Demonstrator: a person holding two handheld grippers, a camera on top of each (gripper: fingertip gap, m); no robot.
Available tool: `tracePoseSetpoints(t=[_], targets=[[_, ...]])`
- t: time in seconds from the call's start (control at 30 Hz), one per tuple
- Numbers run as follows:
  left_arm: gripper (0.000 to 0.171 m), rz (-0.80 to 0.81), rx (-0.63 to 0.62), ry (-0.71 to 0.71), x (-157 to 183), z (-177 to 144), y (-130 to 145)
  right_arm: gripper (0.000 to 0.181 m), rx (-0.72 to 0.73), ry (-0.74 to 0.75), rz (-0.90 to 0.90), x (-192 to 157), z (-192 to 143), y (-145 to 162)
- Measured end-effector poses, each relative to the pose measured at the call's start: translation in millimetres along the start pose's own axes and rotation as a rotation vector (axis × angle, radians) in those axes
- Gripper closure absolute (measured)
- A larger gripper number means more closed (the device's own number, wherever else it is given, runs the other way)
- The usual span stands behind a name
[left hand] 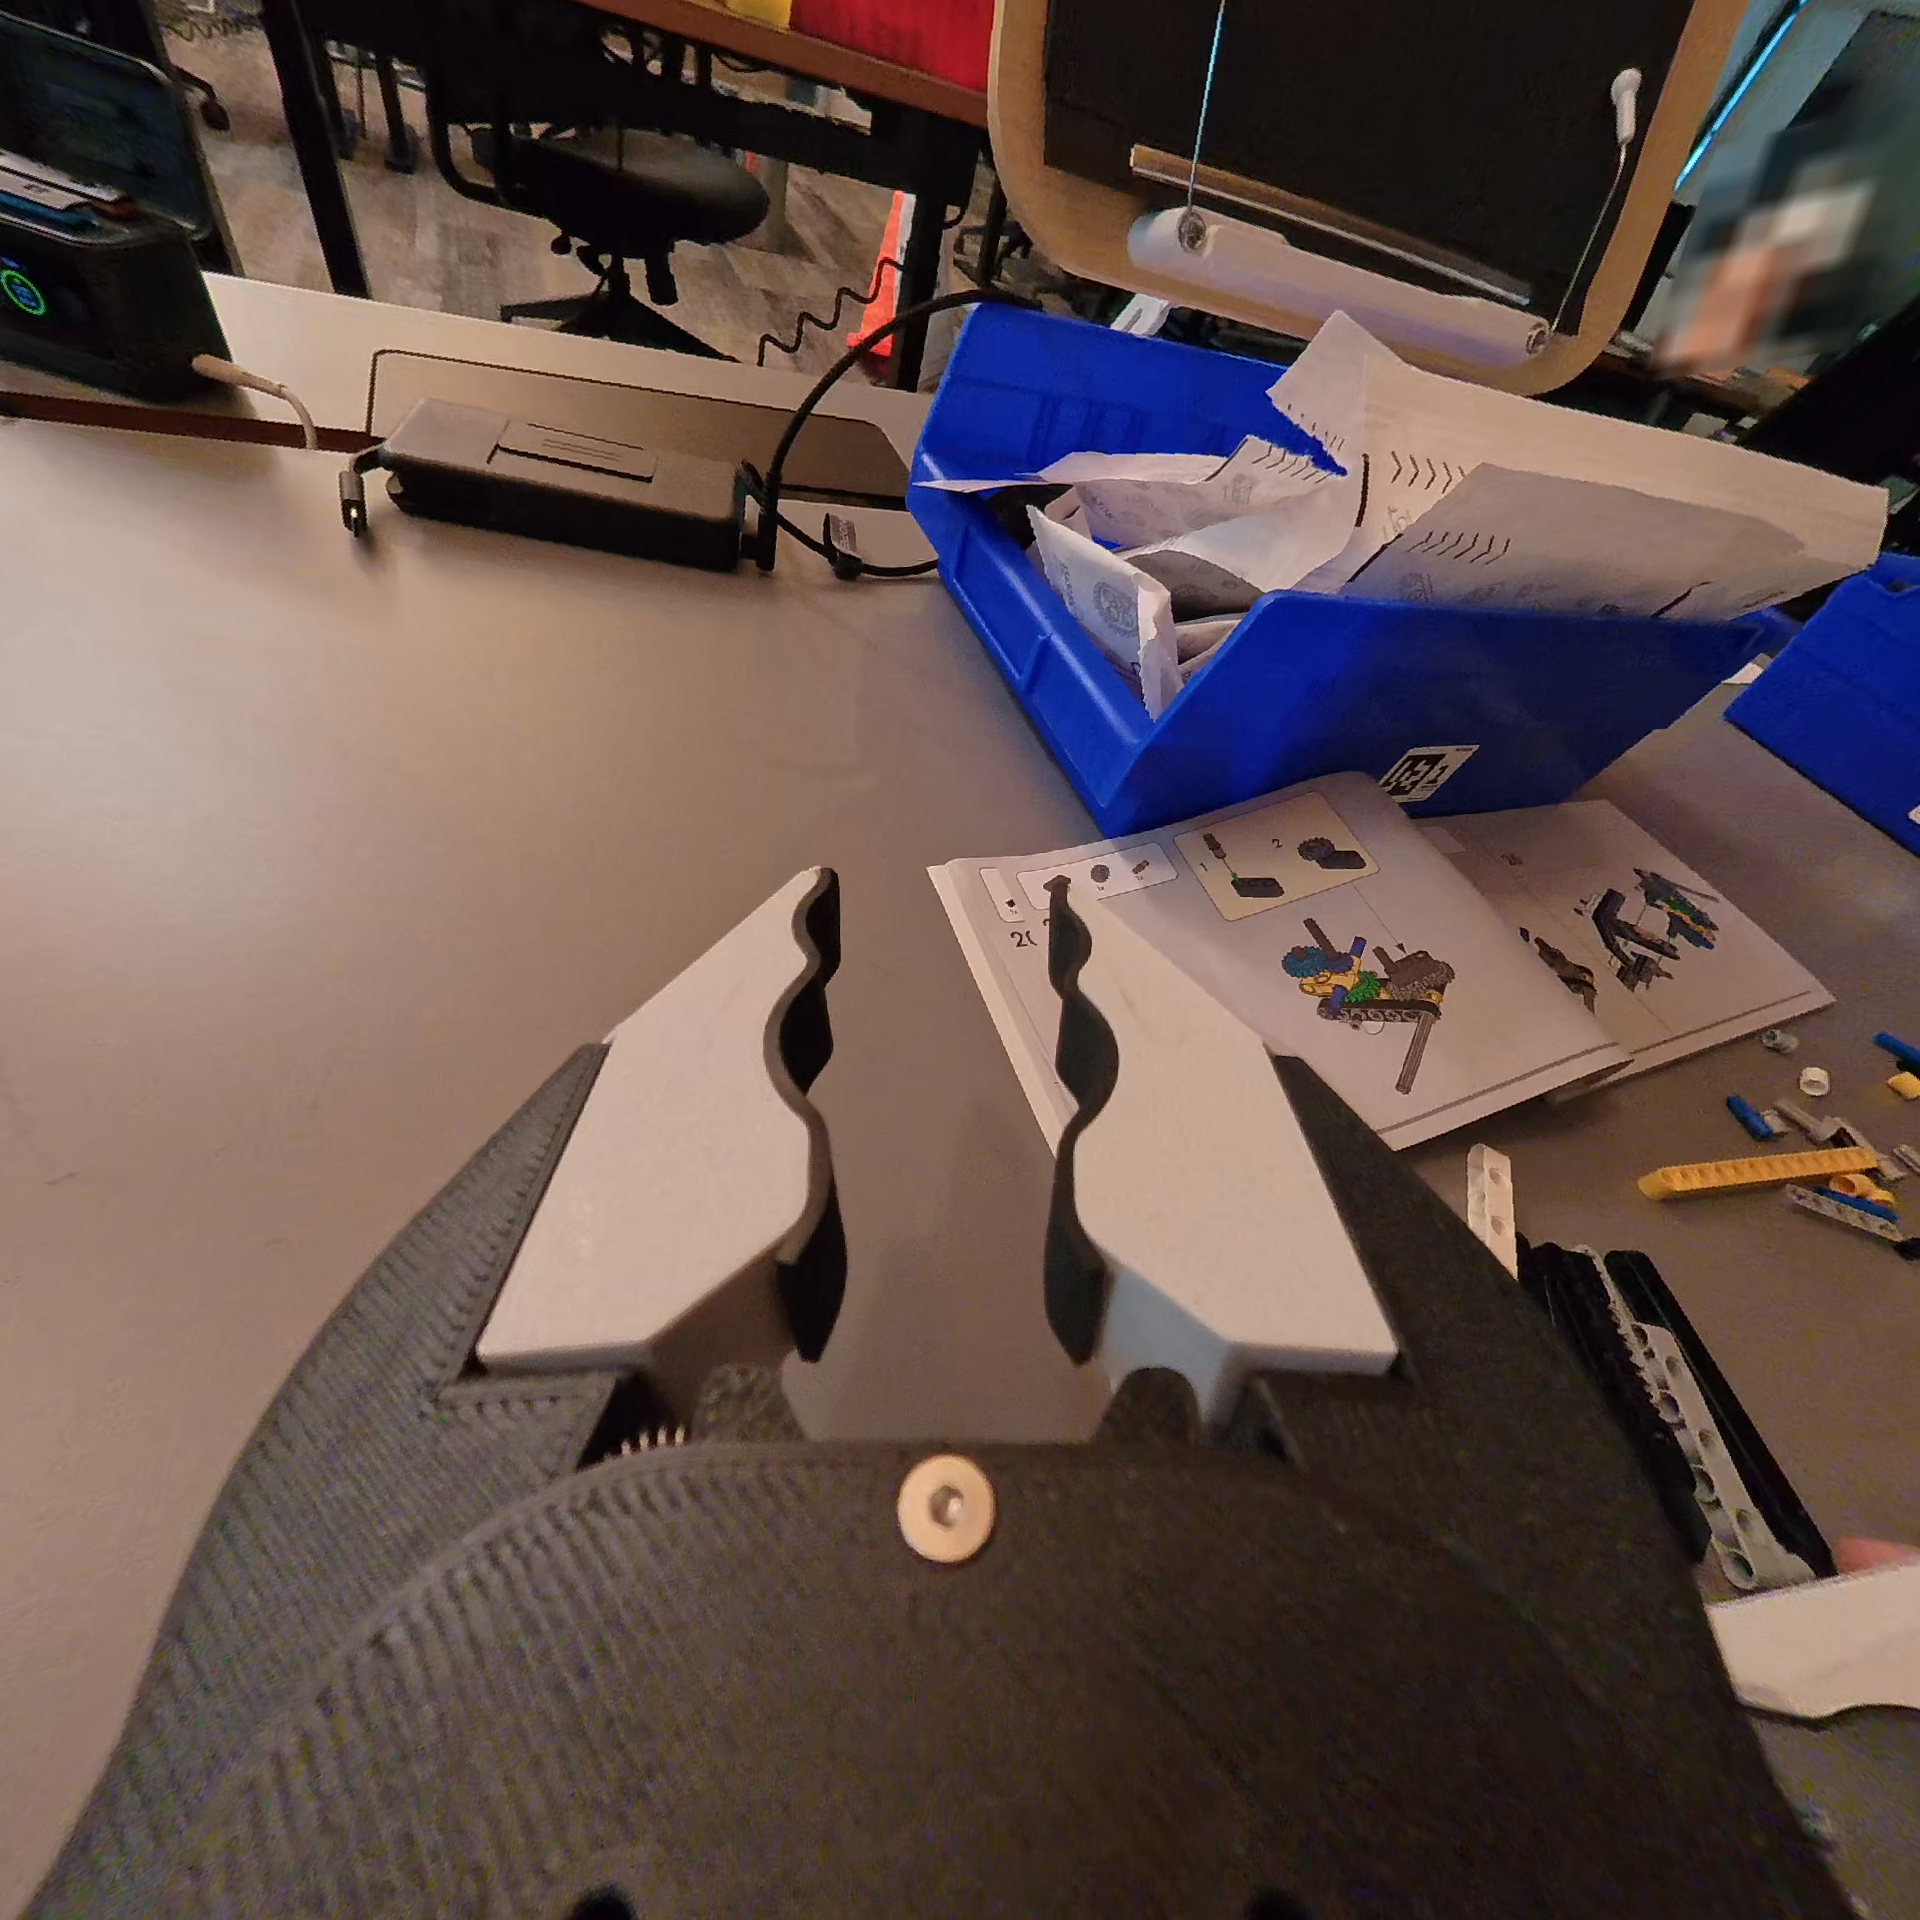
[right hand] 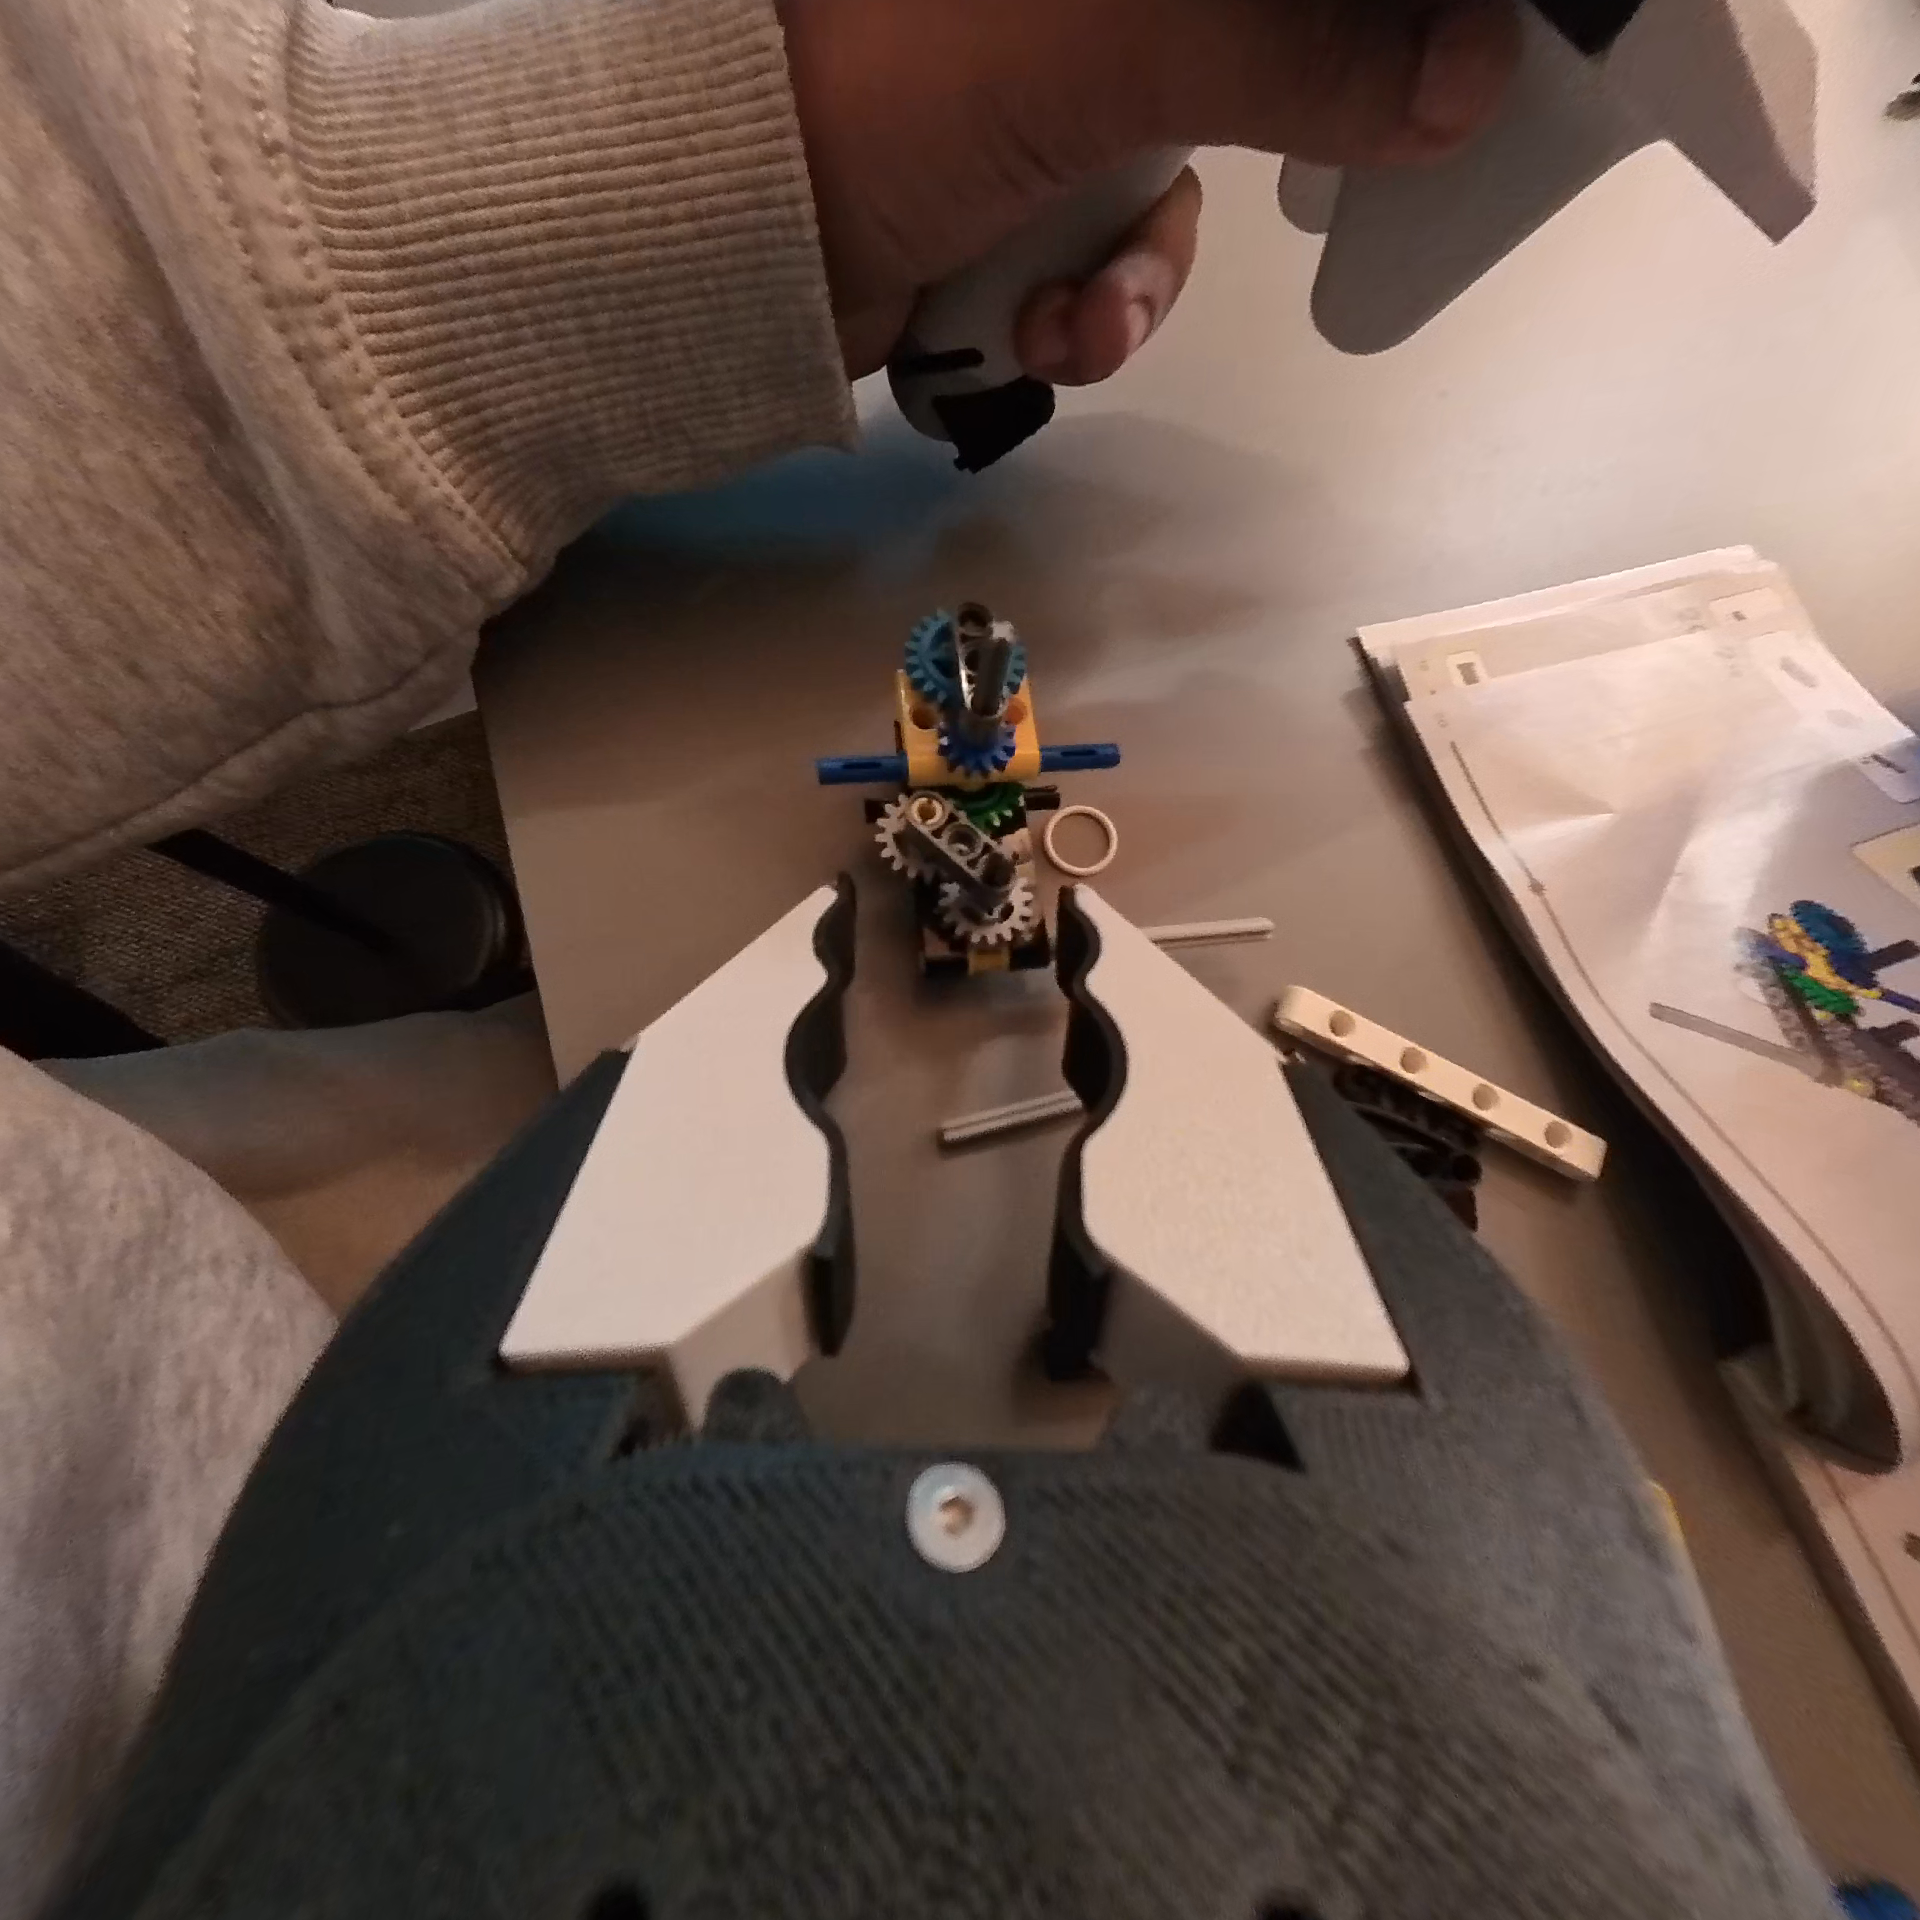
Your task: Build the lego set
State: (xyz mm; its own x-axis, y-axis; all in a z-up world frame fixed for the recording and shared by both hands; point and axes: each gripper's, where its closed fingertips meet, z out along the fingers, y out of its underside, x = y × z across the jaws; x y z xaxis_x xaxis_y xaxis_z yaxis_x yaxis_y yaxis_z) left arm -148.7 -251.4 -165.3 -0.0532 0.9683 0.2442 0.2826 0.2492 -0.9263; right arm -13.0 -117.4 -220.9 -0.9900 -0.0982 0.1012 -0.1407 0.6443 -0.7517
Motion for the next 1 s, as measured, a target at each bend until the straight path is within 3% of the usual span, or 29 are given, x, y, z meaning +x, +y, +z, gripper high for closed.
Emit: tracePoseSetpoints(t=[0.27,0.63,0.8,1.0], targets=[[0.134,0.000,0.000,0.000,0,0,0,0.142,-0.003,-0.009,0.003,-2,0,1],[0.133,-0.001,-0.003,0.002,0,0,0,0.094,-0.037,0.037,0.007,30,-7,7],[0.133,-0.001,-0.003,0.001,0,0,0,0.086,-0.045,-0.057,0.022,30,0,0],[0.133,-0.018,0.003,0.003,-3,-1,-1,0.083,-0.127,-0.123,0.001,26,1,13]])
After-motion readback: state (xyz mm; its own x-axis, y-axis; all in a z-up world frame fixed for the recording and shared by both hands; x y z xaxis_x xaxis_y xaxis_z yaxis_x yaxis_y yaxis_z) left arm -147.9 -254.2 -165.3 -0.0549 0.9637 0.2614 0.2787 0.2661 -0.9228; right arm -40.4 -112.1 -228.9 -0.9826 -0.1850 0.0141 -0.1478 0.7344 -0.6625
